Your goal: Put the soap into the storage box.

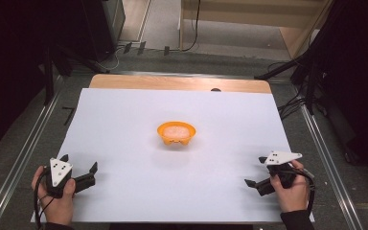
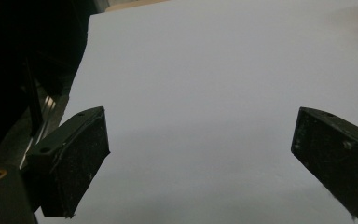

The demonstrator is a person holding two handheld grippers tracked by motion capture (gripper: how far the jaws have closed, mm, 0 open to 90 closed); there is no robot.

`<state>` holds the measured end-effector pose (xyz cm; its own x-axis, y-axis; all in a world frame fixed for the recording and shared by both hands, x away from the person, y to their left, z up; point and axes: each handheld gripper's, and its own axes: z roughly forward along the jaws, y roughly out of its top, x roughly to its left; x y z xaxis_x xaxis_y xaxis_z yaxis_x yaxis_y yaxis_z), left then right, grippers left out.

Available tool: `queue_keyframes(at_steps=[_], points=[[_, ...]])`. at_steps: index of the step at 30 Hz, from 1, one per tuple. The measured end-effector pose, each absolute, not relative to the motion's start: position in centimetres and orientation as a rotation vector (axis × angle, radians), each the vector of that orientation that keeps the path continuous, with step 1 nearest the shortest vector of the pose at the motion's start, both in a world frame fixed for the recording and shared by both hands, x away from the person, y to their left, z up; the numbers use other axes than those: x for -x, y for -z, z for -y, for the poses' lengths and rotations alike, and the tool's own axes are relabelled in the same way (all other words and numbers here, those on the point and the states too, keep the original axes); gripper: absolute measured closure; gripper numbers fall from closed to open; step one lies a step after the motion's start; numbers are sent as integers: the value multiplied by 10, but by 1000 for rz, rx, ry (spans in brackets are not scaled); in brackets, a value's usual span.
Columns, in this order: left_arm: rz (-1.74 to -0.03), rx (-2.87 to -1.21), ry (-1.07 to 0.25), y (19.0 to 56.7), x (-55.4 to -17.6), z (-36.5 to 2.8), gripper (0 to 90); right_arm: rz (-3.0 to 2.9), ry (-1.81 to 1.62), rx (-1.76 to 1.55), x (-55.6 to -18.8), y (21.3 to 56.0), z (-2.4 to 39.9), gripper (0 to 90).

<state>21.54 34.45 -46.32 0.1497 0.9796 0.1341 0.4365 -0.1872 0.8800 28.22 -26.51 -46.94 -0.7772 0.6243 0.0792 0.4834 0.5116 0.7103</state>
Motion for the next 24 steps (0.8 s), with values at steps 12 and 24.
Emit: queue_keyframes(at_steps=[12,24], points=[[-1363,-1731,-985,463,-216,-345,45,-2520,-1126,-1014,-266,478,286,0],[-1364,-1731,-981,463,-216,-345,45,-2444,-1167,-1076,-250,483,310,0]])
